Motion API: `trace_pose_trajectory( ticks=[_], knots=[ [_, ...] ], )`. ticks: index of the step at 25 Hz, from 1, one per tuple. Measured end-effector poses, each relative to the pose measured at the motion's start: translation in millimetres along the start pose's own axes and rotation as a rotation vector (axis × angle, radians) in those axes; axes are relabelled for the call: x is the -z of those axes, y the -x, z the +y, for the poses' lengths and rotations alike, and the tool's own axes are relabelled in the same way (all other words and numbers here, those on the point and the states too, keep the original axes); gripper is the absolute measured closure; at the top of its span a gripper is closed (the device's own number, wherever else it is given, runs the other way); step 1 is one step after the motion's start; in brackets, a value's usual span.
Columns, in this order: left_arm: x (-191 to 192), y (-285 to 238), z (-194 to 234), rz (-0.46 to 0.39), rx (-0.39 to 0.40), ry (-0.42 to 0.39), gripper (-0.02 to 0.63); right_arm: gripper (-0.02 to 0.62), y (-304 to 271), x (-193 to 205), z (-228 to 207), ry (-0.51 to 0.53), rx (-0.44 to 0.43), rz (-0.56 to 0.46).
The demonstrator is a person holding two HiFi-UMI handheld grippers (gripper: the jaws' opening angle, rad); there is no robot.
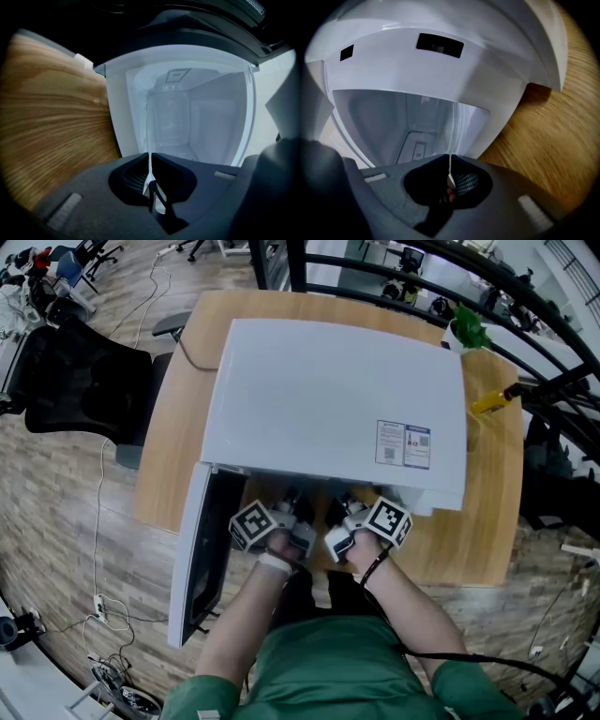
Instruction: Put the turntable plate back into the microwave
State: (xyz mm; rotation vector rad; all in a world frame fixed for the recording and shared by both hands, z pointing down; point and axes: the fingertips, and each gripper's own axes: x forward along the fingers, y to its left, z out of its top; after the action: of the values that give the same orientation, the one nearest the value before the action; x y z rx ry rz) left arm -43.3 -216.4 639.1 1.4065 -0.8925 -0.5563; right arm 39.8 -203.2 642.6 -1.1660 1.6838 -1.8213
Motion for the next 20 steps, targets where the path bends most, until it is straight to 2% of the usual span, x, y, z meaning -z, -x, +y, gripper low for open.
trace_pose_trajectory(
  ticks=[6, 16, 20],
  knots=[
    [-1, 7, 4, -0.011, -0.005, 0.007, 0.575, 0.577, 1, 6, -2, 0.020, 0.002, 0.031],
    [6, 25, 3, -0.008, 0.003, 0.005, 0.574, 0.575, 10, 13, 0, 0.021, -0.007, 0.023],
    [18, 29, -4, 0.003, 0.034, 0.024, 0.574, 0.575, 18, 20, 2, 0.013, -0.012, 0.036]
  ],
)
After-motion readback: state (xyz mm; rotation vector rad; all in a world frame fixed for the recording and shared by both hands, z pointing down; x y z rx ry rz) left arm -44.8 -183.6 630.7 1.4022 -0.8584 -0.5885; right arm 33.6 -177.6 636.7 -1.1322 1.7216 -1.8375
